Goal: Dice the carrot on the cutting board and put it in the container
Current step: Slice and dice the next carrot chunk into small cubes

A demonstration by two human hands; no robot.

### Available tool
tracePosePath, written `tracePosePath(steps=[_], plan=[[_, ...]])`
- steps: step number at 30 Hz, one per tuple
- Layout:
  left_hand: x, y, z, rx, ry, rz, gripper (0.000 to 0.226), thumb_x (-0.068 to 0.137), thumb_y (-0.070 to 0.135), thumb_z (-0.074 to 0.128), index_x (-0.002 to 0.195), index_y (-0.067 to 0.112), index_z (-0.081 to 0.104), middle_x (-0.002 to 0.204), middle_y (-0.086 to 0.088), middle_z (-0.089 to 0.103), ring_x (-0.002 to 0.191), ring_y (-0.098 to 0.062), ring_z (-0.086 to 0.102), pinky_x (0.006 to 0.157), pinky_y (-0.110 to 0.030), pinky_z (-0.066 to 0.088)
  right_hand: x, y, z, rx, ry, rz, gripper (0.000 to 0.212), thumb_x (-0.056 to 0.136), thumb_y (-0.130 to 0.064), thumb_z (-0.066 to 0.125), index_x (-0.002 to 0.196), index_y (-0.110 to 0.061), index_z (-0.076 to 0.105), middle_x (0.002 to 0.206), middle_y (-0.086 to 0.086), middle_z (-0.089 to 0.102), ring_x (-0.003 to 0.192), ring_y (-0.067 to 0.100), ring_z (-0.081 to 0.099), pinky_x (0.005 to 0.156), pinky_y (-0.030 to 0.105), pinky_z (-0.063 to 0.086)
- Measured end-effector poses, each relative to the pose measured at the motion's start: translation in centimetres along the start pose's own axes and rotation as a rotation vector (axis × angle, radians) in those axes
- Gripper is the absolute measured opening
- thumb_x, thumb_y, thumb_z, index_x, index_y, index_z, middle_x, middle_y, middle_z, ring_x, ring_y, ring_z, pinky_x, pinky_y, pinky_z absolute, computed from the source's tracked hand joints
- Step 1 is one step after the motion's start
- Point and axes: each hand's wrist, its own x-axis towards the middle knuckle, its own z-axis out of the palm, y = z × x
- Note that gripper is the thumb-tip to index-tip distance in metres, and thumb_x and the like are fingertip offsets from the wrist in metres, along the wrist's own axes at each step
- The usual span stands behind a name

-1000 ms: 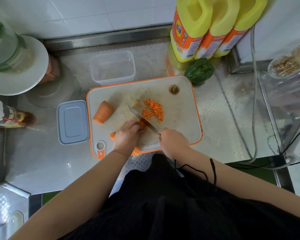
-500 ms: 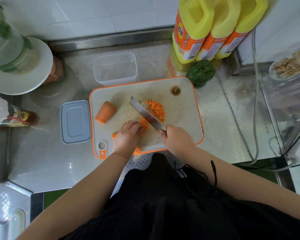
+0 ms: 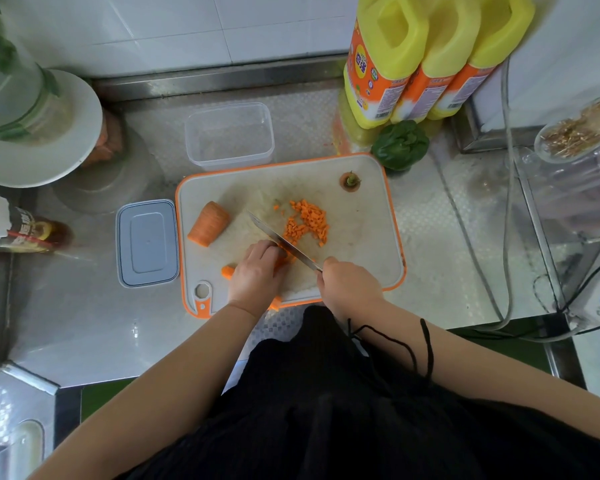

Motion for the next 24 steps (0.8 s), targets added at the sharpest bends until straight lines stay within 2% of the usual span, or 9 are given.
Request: tracePosePath(steps=[4,8,11,13,16,21,24], plan=[[0.1,-0.2,0.3,-0.012,0.003,0.0,0.014,0.078,0.008,0.08,0.087,0.005,0.07,0.091,-0.006,0.064,0.083,-0.023,0.058,0.062,-0.032,0.052,0.5,-0.4,0.3,-0.026,-0.028,0.03,0.006,0.097,-0.014,0.044,0.093,-0.012,0.049,0.072,0.0,0.049,0.071,0.025,0.059,0.057,0.033,0.041],[0.1,-0.3,0.2,-0.029,-0.011,0.006,0.008,0.082,0.012,0.076,0.087,0.009,0.071,0.092,-0.003,0.065,0.085,-0.021,0.06,0.067,-0.032,0.053,1.4,-0.7,0.3,0.001,-0.065,0.075,0.011,0.096,-0.009,0.045,0.096,-0.013,0.055,0.076,0.001,0.051,0.077,0.025,0.059,0.062,0.033,0.044],[0.1,-0.4,0.2,-0.032,-0.003,0.026,0.018,0.089,0.025,0.062,0.088,0.009,0.071,0.092,-0.003,0.065,0.084,-0.021,0.059,0.067,-0.03,0.051,1.5,-0.7,0.7,0.067,-0.056,0.079,0.012,0.098,-0.017,0.044,0.096,-0.012,0.055,0.077,0.001,0.052,0.083,0.026,0.063,0.066,0.034,0.048],[0.1,-0.2,0.1,-0.023,-0.004,0.037,0.023,0.09,0.027,0.057,0.087,0.009,0.07,0.092,-0.003,0.064,0.084,-0.022,0.059,0.065,-0.031,0.051,1.6,-0.3,0.5,0.114,-0.068,0.079,0.022,0.101,-0.027,0.041,0.097,-0.01,0.054,0.079,0.003,0.053,0.084,0.028,0.062,0.068,0.036,0.048],[0.1,-0.2,-0.1,-0.018,-0.015,0.023,0.024,0.089,0.029,0.056,0.086,0.009,0.07,0.092,-0.004,0.062,0.084,-0.023,0.06,0.063,-0.031,0.05,2.0,0.7,-0.6,0.206,-0.105,0.089,0.032,0.1,-0.036,0.041,0.092,-0.008,0.054,0.085,0.011,0.058,0.086,0.031,0.059,0.066,0.032,0.039],[-0.5,0.1,-0.8,-0.026,-0.015,-0.006,0.026,0.09,0.03,0.054,0.087,0.009,0.069,0.095,-0.005,0.06,0.087,-0.02,0.057,0.067,-0.024,0.044,1.4,1.2,-0.9,0.157,-0.042,0.052,0.028,0.101,-0.035,0.039,0.087,-0.012,0.047,0.076,0.004,0.052,0.076,0.028,0.056,0.061,0.032,0.037],[-0.7,0.0,-1.0,-0.024,-0.049,-0.017,0.029,0.089,0.03,0.05,0.089,0.008,0.069,0.094,-0.004,0.061,0.085,-0.023,0.059,0.069,-0.03,0.048,0.4,0.7,-0.8,0.076,-0.033,-0.012,0.025,0.102,-0.033,0.036,0.087,-0.014,0.042,0.068,-0.001,0.046,0.067,0.024,0.05,0.057,0.031,0.035]])
